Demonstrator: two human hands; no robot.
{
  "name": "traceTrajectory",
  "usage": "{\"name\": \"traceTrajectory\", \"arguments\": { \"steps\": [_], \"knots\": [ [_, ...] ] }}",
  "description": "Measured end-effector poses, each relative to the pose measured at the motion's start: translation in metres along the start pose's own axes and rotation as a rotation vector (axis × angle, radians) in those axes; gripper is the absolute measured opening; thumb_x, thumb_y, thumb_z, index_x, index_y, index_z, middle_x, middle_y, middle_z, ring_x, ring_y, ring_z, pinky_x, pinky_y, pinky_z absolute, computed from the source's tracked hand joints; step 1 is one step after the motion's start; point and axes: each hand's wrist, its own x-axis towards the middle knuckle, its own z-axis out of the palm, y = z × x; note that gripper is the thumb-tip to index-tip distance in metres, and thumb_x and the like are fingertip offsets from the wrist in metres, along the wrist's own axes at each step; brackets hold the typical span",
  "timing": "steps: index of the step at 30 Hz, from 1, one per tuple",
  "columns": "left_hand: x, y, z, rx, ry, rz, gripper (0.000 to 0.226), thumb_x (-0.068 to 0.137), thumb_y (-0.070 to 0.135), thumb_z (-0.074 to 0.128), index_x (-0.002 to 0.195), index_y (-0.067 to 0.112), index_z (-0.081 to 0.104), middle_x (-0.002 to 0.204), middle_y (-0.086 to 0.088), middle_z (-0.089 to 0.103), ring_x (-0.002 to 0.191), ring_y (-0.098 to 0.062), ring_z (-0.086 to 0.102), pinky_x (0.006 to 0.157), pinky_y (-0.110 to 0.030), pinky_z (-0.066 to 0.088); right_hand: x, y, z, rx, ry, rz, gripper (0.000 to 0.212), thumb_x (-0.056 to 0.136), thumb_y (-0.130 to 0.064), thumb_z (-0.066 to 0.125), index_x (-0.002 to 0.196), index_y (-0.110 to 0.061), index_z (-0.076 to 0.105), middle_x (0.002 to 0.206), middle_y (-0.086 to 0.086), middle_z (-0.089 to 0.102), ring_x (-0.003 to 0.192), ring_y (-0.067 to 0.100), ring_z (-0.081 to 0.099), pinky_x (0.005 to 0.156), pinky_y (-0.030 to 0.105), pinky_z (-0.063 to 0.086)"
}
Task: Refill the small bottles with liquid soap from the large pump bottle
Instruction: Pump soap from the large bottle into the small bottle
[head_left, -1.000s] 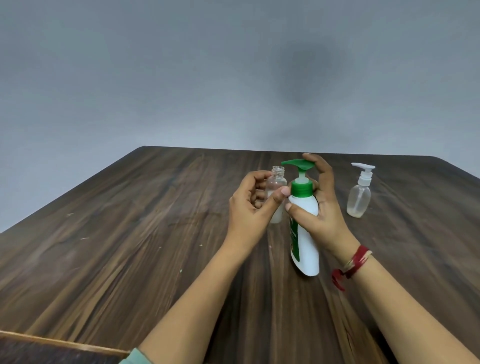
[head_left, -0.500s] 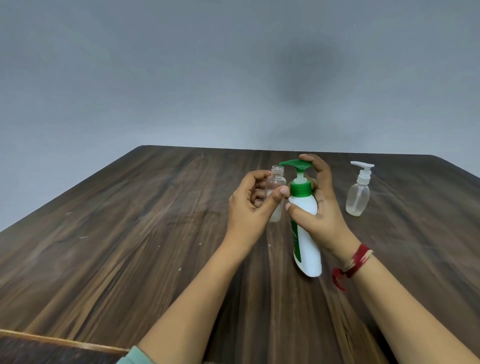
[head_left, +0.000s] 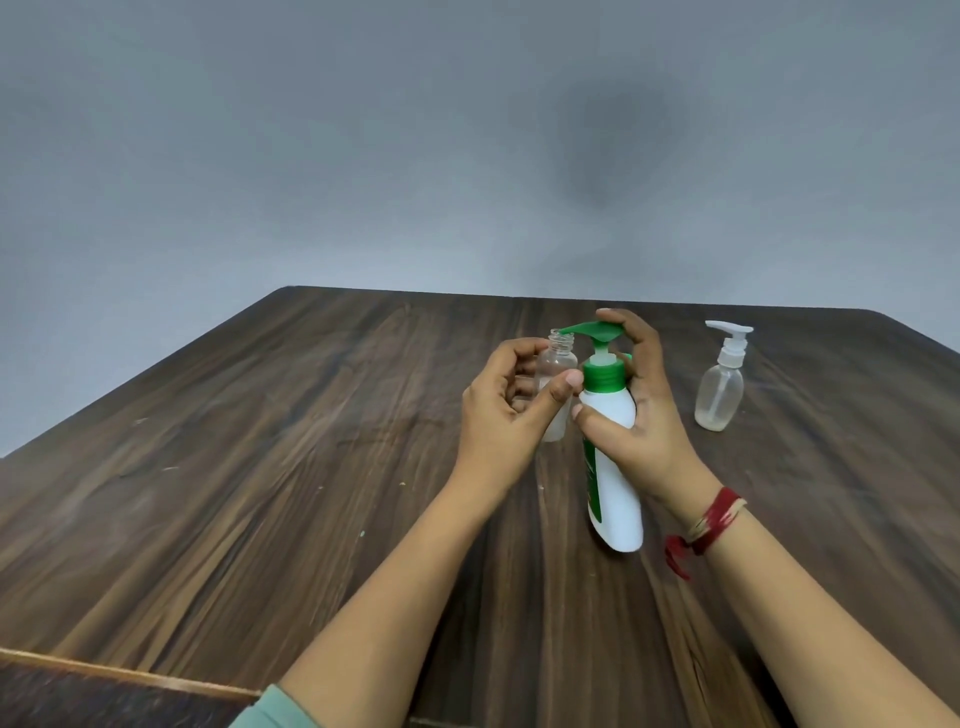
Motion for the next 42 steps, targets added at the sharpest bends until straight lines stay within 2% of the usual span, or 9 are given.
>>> {"name": "traceTrajectory", "arguments": {
  "steps": [4,12,15,18,21,24,28,33,42],
  "knots": [
    [-0.0005,-0.0005,0.0001,0.008,-0.010,-0.002,0.034,0.074,0.044,0.070,0.104,0.031,0.060,0.098,0.006,0.069,0.089,-0.008,0.068,0.070,-0.018,0.051,0.0004,0.0002,-0.0011,0.024,-0.003,0.014,0.062,0.072,-0.019,0.060,0.129,-0.024,0.037,0.120,-0.009,0.055,0.101,0.016,0.062,0.086,0.027,0.050],
    [-0.0012,-0.0005,0.0008,0.018,-0.011,-0.006,0.031,0.073,0.044,0.070,0.101,0.036,0.059,0.094,0.012,0.069,0.088,-0.005,0.068,0.068,-0.016,0.051,-0.0009,0.0014,-0.0016,0.040,-0.011,0.053,0.060,0.074,-0.020,0.062,0.129,-0.022,0.037,0.118,-0.008,0.058,0.101,0.015,0.063,0.086,0.030,0.050],
    [-0.0005,-0.0004,0.0002,0.005,-0.004,-0.004,0.032,0.073,0.044,0.071,0.102,0.035,0.059,0.096,0.008,0.070,0.089,-0.008,0.068,0.070,-0.017,0.051,-0.0002,0.0018,-0.0021,0.034,-0.020,0.050,0.065,0.074,-0.005,0.061,0.132,-0.019,0.036,0.115,-0.017,0.057,0.097,0.005,0.061,0.083,0.021,0.047],
    [0.0003,-0.0012,-0.0001,-0.002,0.010,-0.015,0.033,0.072,0.044,0.072,0.102,0.034,0.060,0.097,0.005,0.070,0.089,-0.012,0.069,0.071,-0.021,0.053,-0.0003,0.0008,-0.0027,0.025,-0.020,0.038,0.073,0.073,0.005,0.057,0.137,-0.020,0.033,0.117,-0.005,0.055,0.094,0.002,0.059,0.083,0.018,0.047],
    [0.0002,-0.0019,-0.0002,-0.009,0.010,-0.014,0.033,0.073,0.042,0.072,0.103,0.032,0.060,0.098,0.003,0.070,0.089,-0.012,0.069,0.070,-0.020,0.052,-0.0003,0.0007,-0.0036,0.011,-0.011,0.028,0.073,0.073,0.003,0.058,0.138,-0.021,0.033,0.112,-0.001,0.056,0.086,0.006,0.058,0.079,0.021,0.048],
    [0.0004,-0.0023,-0.0007,-0.006,0.002,-0.014,0.034,0.073,0.041,0.073,0.104,0.032,0.060,0.099,0.002,0.070,0.090,-0.011,0.068,0.071,-0.020,0.053,0.0006,0.0013,-0.0040,0.013,0.015,0.020,0.069,0.073,-0.003,0.061,0.134,-0.023,0.036,0.105,-0.012,0.058,0.079,0.012,0.058,0.075,0.026,0.049],
    [-0.0001,-0.0026,-0.0001,-0.001,-0.008,-0.020,0.034,0.073,0.041,0.073,0.103,0.033,0.060,0.101,0.000,0.070,0.090,-0.011,0.068,0.070,-0.018,0.051,0.0010,-0.0002,-0.0039,0.014,0.030,0.002,0.063,0.073,-0.018,0.061,0.130,-0.025,0.037,0.113,-0.023,0.056,0.082,0.012,0.058,0.077,0.024,0.049],
    [-0.0003,-0.0021,0.0002,-0.005,-0.008,-0.025,0.036,0.072,0.042,0.073,0.104,0.032,0.060,0.101,0.001,0.069,0.089,-0.010,0.068,0.070,-0.018,0.051,0.0001,0.0020,-0.0044,0.001,0.027,0.032,0.059,0.073,-0.021,0.061,0.127,-0.028,0.039,0.103,-0.011,0.058,0.076,0.011,0.057,0.073,0.027,0.046],
    [-0.0013,-0.0013,0.0005,-0.001,-0.024,-0.026,0.033,0.073,0.041,0.073,0.102,0.035,0.060,0.100,0.006,0.069,0.090,-0.009,0.068,0.070,-0.018,0.052,0.0002,0.0032,-0.0046,-0.030,0.031,0.054,0.059,0.071,-0.022,0.061,0.125,-0.033,0.040,0.114,-0.011,0.058,0.090,0.021,0.062,0.080,0.048,0.052]
  ]
}}
